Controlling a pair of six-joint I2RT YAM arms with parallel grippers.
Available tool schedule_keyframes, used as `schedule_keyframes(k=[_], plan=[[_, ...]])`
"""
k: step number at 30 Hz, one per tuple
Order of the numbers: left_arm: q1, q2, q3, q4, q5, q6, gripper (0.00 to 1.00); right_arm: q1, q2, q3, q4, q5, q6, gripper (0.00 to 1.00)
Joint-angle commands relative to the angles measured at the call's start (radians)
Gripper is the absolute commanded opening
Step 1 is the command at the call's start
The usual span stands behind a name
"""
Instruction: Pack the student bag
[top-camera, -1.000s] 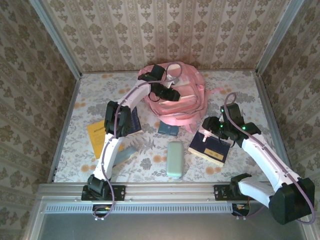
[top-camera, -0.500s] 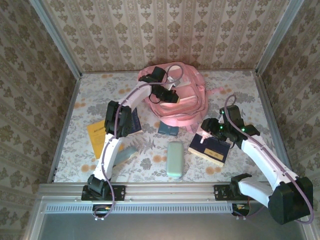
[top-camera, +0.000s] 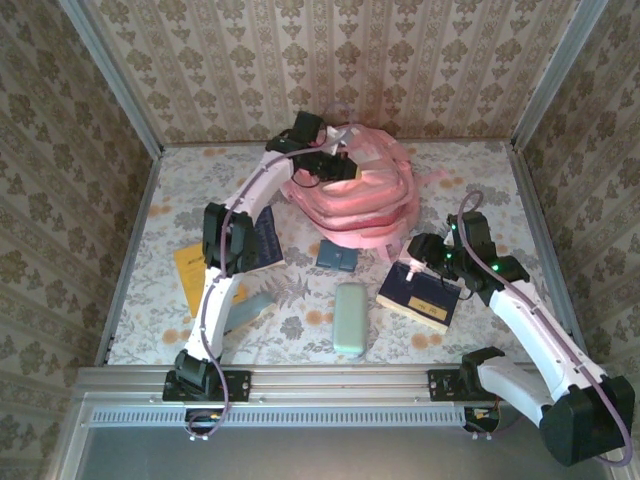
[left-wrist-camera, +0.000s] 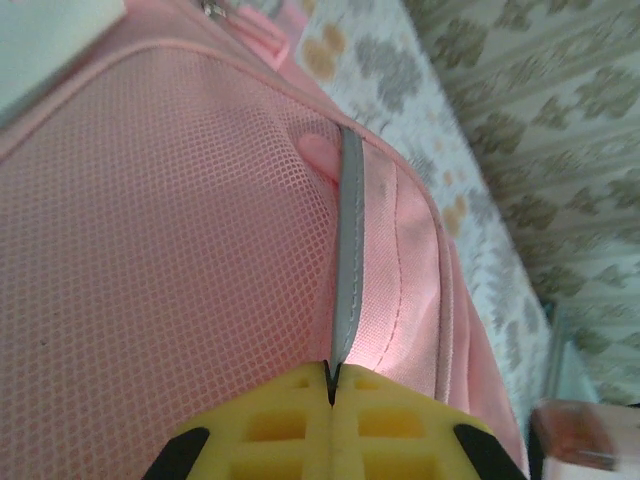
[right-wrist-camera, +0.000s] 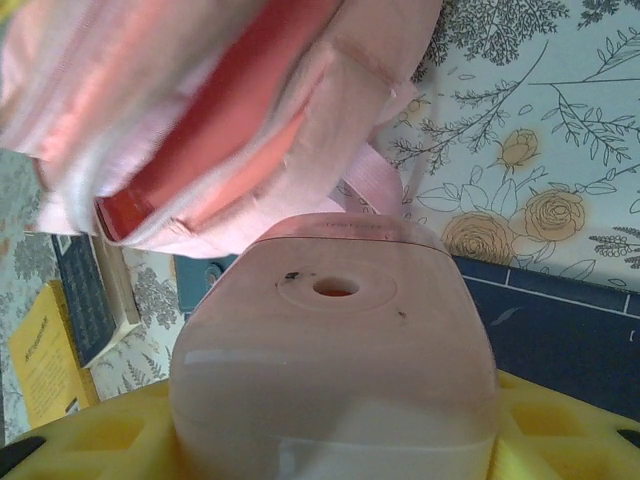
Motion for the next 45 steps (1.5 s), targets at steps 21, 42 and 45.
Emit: schedule_keyframes(k=[21,42,45], plan=[[0.114,-0.137,0.122,0.317,0.143,-0.369,0.0,0.015,0.372,0.114,0.765,-0.136,0.427,0.25],[0.172,-0.153,0.04,0.553,0.21,-0.545,0.0,0.195,1.257,0.741,1.104,-0.024,0.668,0.42],[0.174,-0.146,0.042,0.566,0.213,-0.552,0.0,0.227,1.336,0.888,1.018,-0.007,0.635,0.63]])
